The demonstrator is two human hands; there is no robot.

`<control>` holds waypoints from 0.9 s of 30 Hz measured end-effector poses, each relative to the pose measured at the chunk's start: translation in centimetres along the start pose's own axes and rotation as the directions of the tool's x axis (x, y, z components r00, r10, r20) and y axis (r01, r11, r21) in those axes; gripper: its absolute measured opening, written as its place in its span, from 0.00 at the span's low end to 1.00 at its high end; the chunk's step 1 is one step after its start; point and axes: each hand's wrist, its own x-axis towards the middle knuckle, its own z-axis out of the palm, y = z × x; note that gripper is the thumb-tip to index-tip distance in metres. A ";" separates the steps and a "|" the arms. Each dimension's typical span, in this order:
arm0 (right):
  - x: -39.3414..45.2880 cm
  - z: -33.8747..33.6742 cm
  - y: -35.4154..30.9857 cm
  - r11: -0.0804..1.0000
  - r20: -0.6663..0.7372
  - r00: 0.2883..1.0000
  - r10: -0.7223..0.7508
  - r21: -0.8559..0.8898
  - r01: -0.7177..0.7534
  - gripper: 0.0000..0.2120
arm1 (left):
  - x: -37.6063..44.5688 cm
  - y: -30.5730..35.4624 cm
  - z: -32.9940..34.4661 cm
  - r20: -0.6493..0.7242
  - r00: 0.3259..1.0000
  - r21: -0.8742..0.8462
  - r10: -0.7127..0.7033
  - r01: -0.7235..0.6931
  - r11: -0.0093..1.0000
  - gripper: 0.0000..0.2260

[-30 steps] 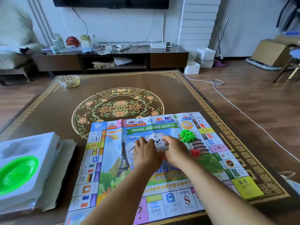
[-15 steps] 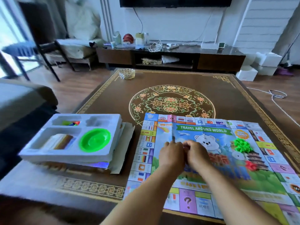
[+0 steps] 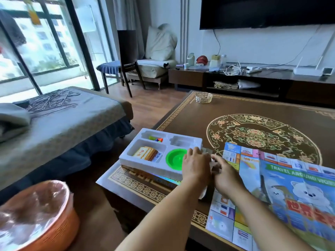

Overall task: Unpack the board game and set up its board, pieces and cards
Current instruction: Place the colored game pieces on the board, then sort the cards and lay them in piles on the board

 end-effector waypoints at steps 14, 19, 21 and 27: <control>4.9 5.7 -4.3 0.958 -0.075 0.991 -0.114 -0.274 0.090 0.24 | 5.1 -7.6 -1.0 -0.071 0.993 -0.044 -0.092 0.089 0.995 0.16; 5.1 7.8 -6.1 0.952 -0.178 0.967 -0.183 -0.279 0.128 0.20 | 5.8 -11.4 -3.0 -0.067 0.927 0.056 -0.368 0.372 0.927 0.19; 5.0 8.7 -7.0 0.954 -0.119 0.974 -0.194 -0.252 0.160 0.19 | 6.1 -13.2 -3.9 0.012 0.872 0.087 -0.489 0.486 0.870 0.22; 5.0 10.2 -7.2 0.940 0.013 0.985 -0.170 -0.299 0.166 0.19 | 6.3 -16.1 -4.7 0.147 0.827 0.049 -0.543 0.542 0.839 0.19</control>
